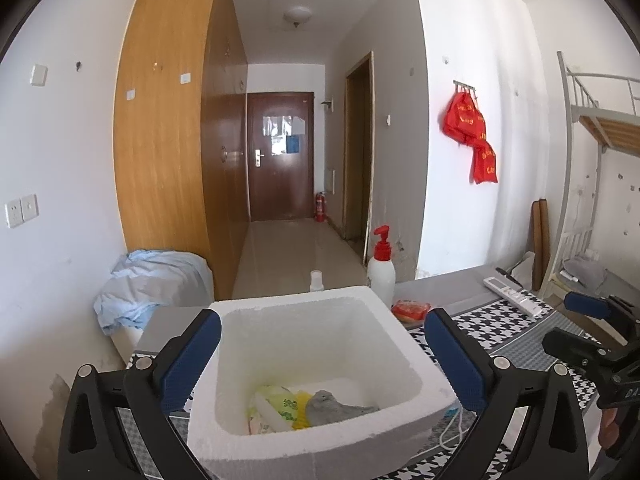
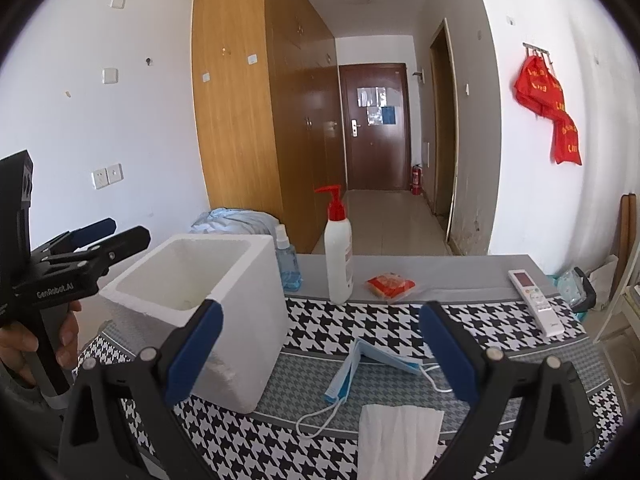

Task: Organize soft objects
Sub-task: 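Move both tools away from the foam box toward the masks on the table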

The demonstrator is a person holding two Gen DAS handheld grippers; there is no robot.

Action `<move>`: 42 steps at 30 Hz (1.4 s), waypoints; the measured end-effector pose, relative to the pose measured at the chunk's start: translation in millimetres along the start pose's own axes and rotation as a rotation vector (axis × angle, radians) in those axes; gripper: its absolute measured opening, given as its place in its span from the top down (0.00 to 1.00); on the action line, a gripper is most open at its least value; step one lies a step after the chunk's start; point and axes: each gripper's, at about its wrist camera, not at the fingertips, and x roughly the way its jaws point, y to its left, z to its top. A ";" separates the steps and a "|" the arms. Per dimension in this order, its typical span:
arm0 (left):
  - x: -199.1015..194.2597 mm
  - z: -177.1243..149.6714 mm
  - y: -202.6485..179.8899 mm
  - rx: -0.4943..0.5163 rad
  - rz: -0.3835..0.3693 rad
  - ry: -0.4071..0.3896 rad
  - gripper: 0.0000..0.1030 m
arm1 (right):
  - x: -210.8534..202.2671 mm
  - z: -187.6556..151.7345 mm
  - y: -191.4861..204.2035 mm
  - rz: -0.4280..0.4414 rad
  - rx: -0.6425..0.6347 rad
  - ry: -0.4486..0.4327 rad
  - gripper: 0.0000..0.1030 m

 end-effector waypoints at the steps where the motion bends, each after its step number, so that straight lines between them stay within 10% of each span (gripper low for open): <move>1: -3.0 0.5 -1.2 0.002 -0.001 -0.004 0.01 | -1.6 0.1 0.6 0.002 -0.001 -0.003 0.03; 42: -61.5 -8.2 -22.4 0.018 -0.054 -0.071 0.01 | -54.6 -8.0 8.3 -0.015 -0.035 -0.076 0.02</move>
